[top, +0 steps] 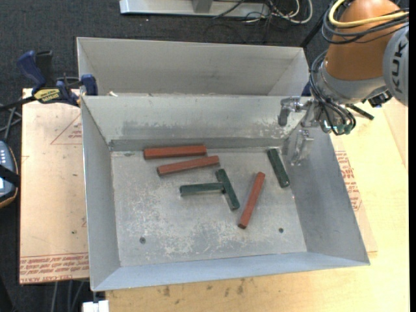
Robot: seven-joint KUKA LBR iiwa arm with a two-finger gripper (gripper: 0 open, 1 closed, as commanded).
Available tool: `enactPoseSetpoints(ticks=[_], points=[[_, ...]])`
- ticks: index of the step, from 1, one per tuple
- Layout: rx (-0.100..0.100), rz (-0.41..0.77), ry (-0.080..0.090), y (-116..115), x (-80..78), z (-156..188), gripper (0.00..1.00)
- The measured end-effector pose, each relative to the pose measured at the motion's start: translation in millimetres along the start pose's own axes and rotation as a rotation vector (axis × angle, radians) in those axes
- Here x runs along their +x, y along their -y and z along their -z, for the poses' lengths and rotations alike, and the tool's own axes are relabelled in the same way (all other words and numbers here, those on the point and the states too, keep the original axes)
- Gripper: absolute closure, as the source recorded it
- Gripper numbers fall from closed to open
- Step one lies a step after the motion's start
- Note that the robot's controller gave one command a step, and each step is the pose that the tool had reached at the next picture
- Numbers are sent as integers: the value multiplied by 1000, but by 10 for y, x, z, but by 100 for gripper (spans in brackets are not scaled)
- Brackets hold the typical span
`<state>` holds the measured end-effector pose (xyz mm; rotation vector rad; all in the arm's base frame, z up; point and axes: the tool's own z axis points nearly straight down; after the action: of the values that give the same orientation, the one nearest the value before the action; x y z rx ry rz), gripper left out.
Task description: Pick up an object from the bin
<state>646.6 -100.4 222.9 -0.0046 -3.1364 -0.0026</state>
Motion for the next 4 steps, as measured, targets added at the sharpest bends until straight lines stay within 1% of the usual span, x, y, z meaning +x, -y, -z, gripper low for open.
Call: enactPoseSetpoints(ticks=[1, 2, 3, 4], points=[[1, 2, 8, -3, -14, 52, 0], [1, -43, 13, 131, 136, -466, 0], [1, 11, 5, 156, 171, -864, 0], [2, 349, 7, -11, 262, -1024, 0]])
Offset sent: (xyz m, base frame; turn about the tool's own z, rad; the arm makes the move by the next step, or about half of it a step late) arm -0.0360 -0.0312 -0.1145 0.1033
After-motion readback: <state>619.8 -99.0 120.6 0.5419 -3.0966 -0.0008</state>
